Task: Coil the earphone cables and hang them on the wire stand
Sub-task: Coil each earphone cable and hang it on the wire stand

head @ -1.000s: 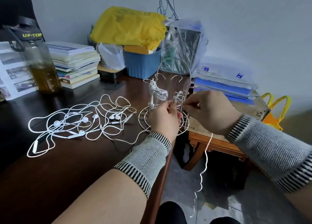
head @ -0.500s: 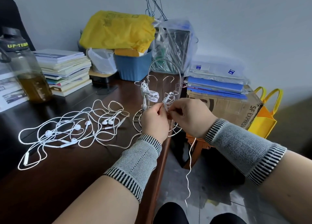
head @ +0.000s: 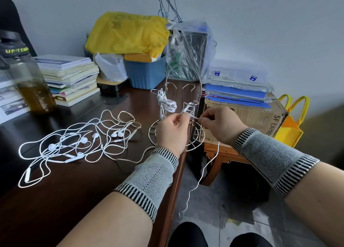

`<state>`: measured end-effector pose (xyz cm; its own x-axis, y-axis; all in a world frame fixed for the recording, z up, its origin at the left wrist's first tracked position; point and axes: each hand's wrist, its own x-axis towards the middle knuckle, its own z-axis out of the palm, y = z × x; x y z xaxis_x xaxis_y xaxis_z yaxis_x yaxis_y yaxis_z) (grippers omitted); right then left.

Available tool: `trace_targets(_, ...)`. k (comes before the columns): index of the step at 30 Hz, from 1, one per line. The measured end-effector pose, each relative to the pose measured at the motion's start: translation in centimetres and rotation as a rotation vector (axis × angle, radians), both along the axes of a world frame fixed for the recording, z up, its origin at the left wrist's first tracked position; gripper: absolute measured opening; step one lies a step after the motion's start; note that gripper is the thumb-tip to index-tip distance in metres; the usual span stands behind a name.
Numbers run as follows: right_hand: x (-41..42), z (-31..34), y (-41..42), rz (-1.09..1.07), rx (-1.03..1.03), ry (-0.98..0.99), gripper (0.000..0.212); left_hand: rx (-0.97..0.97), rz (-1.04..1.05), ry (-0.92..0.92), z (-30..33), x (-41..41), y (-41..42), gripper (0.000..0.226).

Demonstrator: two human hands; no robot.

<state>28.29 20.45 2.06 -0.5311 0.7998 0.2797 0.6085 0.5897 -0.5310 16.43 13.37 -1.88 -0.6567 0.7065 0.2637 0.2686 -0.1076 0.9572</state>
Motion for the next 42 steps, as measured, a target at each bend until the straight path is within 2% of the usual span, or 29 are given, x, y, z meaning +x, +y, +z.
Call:
trace_targets(5,0.2,0.0,0.4,-0.018,-0.038,-0.018,0.022,0.025,0.01,-0.057,-0.4,-0.2,0.7,0.026)
trace_targets(10,0.5,0.0,0.8,0.018,-0.083,0.126,0.01,0.022,-0.031,-0.145,-0.2,-0.1,0.6,0.012)
trace_targets(12,0.3,0.0,0.6,0.048,-0.049,0.139,0.014,0.023,-0.051,-0.191,0.0,0.2,0.3,0.019)
trace_targets(16,0.2,0.0,0.6,0.086,0.099,0.053,0.026,0.051,-0.123,-0.386,0.2,0.7,0.2,0.016)
trace_targets(18,0.2,0.0,0.7,0.089,0.171,0.02,0.029,0.06,-0.126,-0.398,0.2,0.7,0.2,0.025)
trace_targets(21,0.2,0.0,0.7,0.103,0.205,0.006,0.031,0.038,-0.104,-0.29,0.0,0.7,0.2,0.024)
trace_targets(25,0.3,0.0,0.8,0.106,0.175,0.02,0.031,0.013,-0.058,-0.258,0.3,0.7,0.0,0.018)
trace_targets(28,0.3,-0.2,1.1,0.109,0.156,0.046,0.03,-0.07,0.047,0.004,0.2,0.3,-0.1,0.03)
trace_targets(32,0.4,-0.4,1.2,0.103,0.15,0.051,0.03,-0.155,0.124,0.403,0.4,-0.1,-0.4,0.037)
trace_targets(35,0.4,-0.2,1.2,0.103,0.166,0.039,0.03,-0.205,0.161,0.592,0.6,0.0,-0.6,0.036)
trace_targets(38,0.5,-0.2,1.2,0.103,0.166,0.035,0.03,-0.233,0.181,0.66,0.5,0.1,-0.6,0.034)
trace_targets(42,0.5,-0.1,1.0,0.097,0.172,0.033,0.032,-0.208,0.162,0.608,0.3,0.0,-0.5,0.035)
